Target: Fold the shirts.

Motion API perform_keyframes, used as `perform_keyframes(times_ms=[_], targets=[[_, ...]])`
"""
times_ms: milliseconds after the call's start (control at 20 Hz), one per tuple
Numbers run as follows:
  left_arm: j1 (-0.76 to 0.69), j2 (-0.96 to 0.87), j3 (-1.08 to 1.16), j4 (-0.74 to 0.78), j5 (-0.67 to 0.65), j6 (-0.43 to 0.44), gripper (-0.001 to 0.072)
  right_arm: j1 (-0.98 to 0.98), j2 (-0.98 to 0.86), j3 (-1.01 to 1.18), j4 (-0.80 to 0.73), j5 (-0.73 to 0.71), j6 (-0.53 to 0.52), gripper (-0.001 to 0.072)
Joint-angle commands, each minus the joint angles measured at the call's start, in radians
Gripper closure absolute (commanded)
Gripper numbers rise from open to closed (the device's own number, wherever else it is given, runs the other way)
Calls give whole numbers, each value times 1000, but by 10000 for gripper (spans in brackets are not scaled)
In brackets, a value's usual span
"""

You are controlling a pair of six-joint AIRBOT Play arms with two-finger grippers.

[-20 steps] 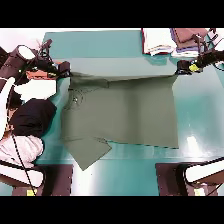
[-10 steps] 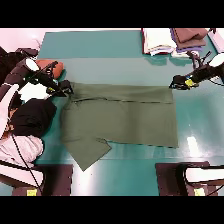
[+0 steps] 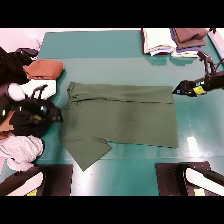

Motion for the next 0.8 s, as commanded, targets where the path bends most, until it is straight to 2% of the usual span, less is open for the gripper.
perform_keyframes(times_ms=[0, 150, 250, 400, 500, 550, 600, 700, 750], targets=[[0, 185, -259, -11, -10, -60, 169, 11, 95, -101, 24, -29, -1, 339], [0, 187, -341, -79, 25, -57, 169, 11, 114, -106, 33, -26, -1, 340], [0, 187, -380, -143, 92, -56, 168, 11, 126, -106, 33, -29, -1, 340], [0, 187, -413, -293, 149, 14, 169, 11, 146, -106, 33, -28, -1, 339], [0, 187, -428, -329, 138, 38, 171, 11, 165, -106, 33, -29, -1, 340], [0, 187, -427, -330, 120, 40, 247, 11, 176, -106, 32, -27, -1, 340], [0, 187, -426, -331, 105, 41, 441, 9, 189, -106, 24, -24, -1, 339], [0, 187, -410, -335, 77, 62, 687, -29, 205, -107, 21, 31, -1, 339], [0, 187, -387, -333, 63, 82, 687, -63, 205, -114, 20, 82, -1, 339]])
